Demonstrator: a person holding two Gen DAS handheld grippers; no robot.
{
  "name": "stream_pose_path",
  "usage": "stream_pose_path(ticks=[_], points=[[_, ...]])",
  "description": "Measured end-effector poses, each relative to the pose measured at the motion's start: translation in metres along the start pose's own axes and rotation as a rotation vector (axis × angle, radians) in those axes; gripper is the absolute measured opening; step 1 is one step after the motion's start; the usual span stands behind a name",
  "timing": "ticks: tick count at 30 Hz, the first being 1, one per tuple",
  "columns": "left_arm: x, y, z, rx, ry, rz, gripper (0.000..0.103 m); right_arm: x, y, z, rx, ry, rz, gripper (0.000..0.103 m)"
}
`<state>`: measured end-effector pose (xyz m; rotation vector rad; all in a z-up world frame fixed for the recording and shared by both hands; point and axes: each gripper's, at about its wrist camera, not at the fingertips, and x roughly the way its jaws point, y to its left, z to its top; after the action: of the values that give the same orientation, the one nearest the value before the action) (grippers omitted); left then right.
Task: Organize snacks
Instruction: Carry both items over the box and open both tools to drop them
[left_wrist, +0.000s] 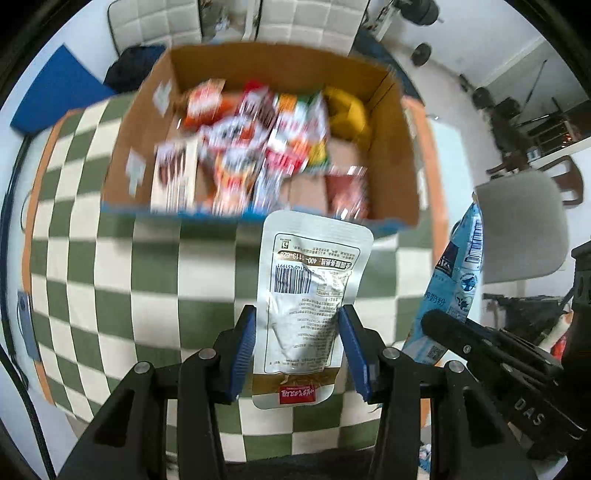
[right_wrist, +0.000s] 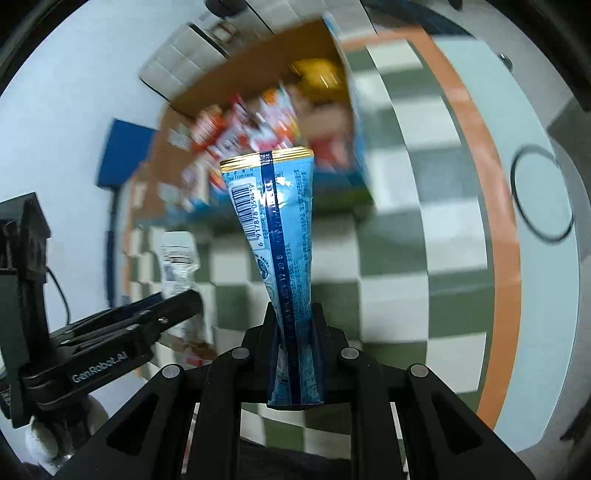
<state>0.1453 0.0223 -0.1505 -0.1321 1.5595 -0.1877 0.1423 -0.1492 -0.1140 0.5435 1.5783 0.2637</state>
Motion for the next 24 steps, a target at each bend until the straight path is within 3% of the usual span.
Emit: stream_pose_path(ticks=[7, 13, 18, 24], points=[[-0.014, -0.006, 0.089, 0.020, 0.005, -0.038, 0.043, -0.044, 0.024, 0.073, -0.029, -0.118, 0.009, 0.017], [0.018, 0.010, 0.150, -0.050, 0.114, -0.094, 0.043, -0.032, 0.029, 0.133, -0.021, -0.139, -0.059, 0.017], [0.044, 0.016, 0.173, -0.085, 0.200, -0.127, 0.043, 0.004, 0.020, 0.170, 0.008, -0.081, -0.105, 0.017], [0.071, 0.014, 0.181, -0.091, 0.277, -0.144, 0.043, 0.044, 0.011, 0.191, 0.009, -0.015, -0.176, 0.017]])
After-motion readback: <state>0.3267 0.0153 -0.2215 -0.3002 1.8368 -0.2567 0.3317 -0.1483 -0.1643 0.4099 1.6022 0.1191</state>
